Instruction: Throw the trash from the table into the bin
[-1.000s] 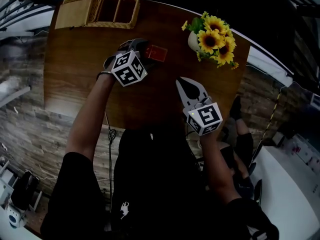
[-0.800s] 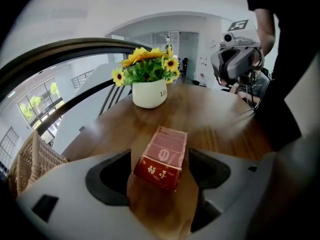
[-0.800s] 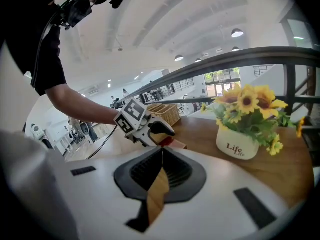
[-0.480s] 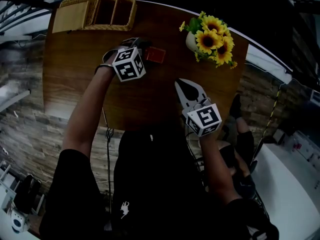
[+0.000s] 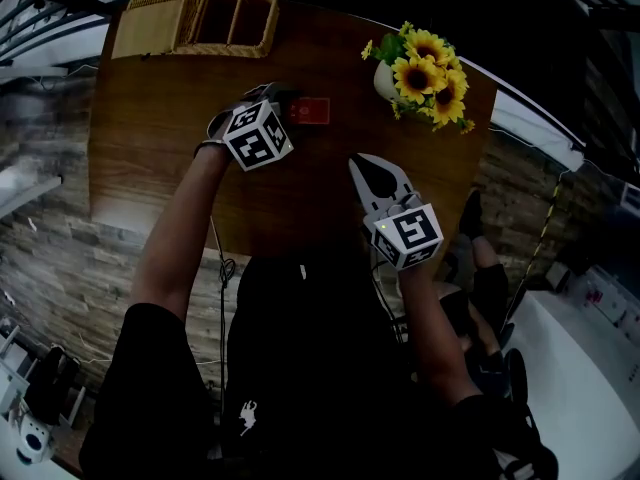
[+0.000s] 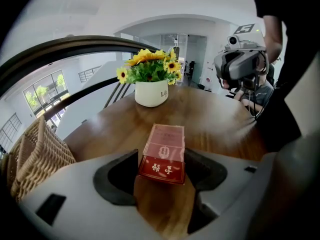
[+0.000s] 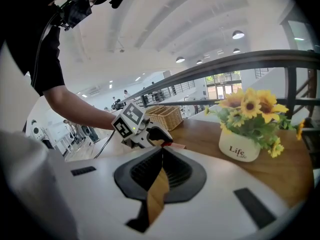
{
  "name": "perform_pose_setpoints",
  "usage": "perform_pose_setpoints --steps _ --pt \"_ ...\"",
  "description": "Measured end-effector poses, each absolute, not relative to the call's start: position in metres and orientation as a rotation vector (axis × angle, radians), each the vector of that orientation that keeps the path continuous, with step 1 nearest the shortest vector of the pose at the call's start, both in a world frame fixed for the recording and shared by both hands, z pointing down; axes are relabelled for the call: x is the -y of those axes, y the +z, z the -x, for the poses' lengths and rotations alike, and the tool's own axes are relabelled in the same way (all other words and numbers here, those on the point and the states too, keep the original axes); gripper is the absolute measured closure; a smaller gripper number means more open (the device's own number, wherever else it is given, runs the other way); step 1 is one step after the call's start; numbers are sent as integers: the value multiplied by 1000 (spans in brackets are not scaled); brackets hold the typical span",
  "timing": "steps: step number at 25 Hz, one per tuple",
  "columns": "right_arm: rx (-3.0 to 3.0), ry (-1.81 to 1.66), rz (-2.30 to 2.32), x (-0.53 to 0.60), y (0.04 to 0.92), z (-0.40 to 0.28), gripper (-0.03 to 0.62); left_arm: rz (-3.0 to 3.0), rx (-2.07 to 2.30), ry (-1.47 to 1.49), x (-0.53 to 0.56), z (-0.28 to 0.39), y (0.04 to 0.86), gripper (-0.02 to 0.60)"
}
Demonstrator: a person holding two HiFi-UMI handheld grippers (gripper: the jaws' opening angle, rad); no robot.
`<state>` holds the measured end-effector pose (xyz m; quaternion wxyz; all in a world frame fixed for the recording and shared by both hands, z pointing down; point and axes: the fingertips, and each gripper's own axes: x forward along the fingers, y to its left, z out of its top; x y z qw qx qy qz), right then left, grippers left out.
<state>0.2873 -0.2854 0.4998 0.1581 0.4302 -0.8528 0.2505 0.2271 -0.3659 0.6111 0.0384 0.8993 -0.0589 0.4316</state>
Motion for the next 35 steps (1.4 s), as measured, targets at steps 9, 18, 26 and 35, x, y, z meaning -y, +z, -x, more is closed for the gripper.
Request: perform_pose_setpoints --steps 9,18,26,35 --pt "2486 661 -1242 274 475 -285 580 -2710 365 1162 338 -216 580 282" --pt "2558 618 -1198 244 455 -282 582 -2688 607 998 294 -200 529 284" --pt "2655 577 -1014 228 447 -263 580 -2592 876 946 257 -168 505 285" --pt "2747 517 -749 215 445 -235 580 -2415 1223 824 199 -126 473 285"
